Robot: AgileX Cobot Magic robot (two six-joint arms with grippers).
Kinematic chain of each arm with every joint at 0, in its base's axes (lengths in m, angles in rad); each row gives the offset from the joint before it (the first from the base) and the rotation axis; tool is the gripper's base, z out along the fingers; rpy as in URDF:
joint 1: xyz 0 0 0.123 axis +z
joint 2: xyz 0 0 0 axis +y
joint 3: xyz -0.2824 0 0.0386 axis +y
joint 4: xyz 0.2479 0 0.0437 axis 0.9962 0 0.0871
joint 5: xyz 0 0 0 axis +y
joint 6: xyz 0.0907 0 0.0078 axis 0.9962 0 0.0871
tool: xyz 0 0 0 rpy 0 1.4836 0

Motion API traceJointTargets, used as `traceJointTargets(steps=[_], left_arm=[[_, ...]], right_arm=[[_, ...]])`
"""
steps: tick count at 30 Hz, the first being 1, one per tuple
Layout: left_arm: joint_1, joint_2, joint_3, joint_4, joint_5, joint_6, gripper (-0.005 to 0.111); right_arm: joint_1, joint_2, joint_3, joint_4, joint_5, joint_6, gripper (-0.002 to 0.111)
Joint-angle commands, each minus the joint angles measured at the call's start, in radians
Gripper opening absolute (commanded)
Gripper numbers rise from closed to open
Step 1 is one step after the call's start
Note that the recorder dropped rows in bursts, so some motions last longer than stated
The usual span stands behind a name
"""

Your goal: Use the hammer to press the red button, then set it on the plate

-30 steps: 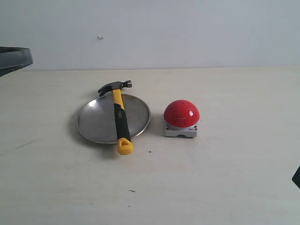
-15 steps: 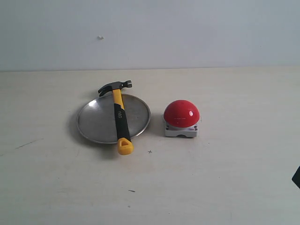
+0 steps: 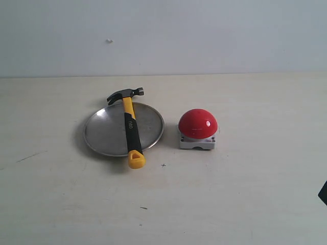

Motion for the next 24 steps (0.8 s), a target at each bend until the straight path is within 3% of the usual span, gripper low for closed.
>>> traceJointTargets(steps=[1,16,20,24], left_arm=[[0.003,-0.006,0.004,-0.007,0.007,0.003,0.000],[0.003,-0.008,0.004,-0.007,0.007,0.006,0.000],[0.003,-0.093,0.004,-0.006,-0.001,0.074,0.000],[0.003,-0.219,0.004,0.146,-0.001,0.172,0.000]], right_arm=[[0.001,-0.005,0.004,-0.010,-0.001,-0.005,0.000],[0.001,-0.005,0.004,-0.010,-0.001,-0.005,0.000],[0.001,-0.005,0.004,-0.010,-0.001,-0.005,0.000],[0.001,-0.005,0.004,-0.010,-0.001,-0.005,0.000]])
